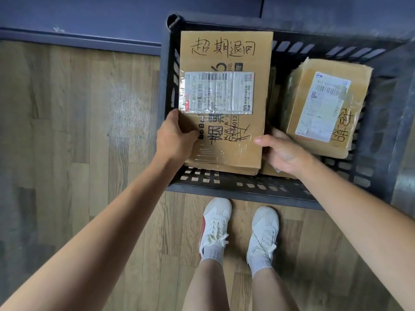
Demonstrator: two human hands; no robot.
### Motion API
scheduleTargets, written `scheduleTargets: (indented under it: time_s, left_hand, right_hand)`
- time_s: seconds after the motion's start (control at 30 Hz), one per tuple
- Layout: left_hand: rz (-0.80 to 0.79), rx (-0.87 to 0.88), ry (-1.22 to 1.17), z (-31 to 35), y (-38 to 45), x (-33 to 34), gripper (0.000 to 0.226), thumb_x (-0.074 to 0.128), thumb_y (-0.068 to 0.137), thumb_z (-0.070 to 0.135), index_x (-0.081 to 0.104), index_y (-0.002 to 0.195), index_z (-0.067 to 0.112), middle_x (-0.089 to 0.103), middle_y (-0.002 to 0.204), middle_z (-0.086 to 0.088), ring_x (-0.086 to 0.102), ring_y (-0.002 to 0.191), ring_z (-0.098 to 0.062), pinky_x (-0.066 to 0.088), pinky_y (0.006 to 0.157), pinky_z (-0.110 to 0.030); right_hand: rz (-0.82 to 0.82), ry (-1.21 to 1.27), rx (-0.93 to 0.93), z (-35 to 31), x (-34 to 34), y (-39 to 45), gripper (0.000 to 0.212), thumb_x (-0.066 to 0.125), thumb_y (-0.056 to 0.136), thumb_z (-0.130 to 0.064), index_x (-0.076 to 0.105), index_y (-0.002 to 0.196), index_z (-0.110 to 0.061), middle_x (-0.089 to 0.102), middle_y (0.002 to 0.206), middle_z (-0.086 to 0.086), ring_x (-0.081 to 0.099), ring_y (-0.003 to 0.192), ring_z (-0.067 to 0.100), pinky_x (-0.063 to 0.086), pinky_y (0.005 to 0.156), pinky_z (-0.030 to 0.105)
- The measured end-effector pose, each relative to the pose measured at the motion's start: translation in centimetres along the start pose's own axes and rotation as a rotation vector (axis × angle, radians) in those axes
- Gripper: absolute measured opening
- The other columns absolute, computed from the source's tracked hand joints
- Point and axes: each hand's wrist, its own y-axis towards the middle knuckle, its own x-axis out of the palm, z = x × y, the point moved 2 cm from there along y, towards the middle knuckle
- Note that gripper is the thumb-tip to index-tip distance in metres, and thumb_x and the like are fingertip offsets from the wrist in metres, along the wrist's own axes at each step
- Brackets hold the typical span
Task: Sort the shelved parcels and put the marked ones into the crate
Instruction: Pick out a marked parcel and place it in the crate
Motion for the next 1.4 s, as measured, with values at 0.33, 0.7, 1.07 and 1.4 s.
scheduleTargets:
  time_s: [0.33,0.7,1.07,1.4]
  left_hand:
    - [0.007,0.013,0.036,0.4,-0.1,0.4,0.028,0.065,0.076,0.007,0.055,0.102,0.005,0.057,0.084,0.0,0.054,0.081,-0.021,0.048,0.072,-0.033]
    - [0.003,0.015,0.153,1.9,-1.1,0.1,0.027,0.057,0.083,0.006,0.051,0.109,0.007,0.054,0.091,-0.001,0.048,0.08,-0.017,0.037,0.062,-0.021]
    - [-0.06,0.047,0.204,6.6,-5.2,-2.3,0.015,0.052,0.088,0.009,0.048,0.102,0.007,0.057,0.085,-0.004,0.045,0.062,-0.01,0.034,0.043,-0.013]
    - [-0.102,0.26,0.261,14.2,-11.6,-6.3,0.062,0.063,0.084,0.01,0.036,0.139,0.009,0.049,0.138,-0.008,0.046,0.126,-0.022,0.036,0.1,-0.025]
  right_hand:
    - [0.116,0.061,0.032,0.2,0.5,0.2,0.053,0.059,0.056,-0.005,0.057,0.109,-0.009,0.065,0.101,0.007,0.056,0.108,0.027,0.04,0.103,0.044]
    - [0.248,-0.188,0.043,0.3,0.6,-0.2,0.113,0.077,0.04,-0.028,0.032,0.14,-0.003,0.045,0.141,0.014,0.045,0.127,0.027,0.035,0.109,0.045]
    - [0.284,-0.616,-0.076,-4.4,2.5,-7.4,0.07,0.068,0.079,-0.01,0.035,0.14,-0.013,0.044,0.141,0.006,0.043,0.128,0.018,0.036,0.097,0.027]
    - [0.326,-0.76,-0.286,-10.6,5.4,-15.5,0.071,0.068,0.078,-0.008,0.035,0.14,-0.017,0.042,0.142,0.002,0.039,0.129,0.014,0.031,0.103,0.023]
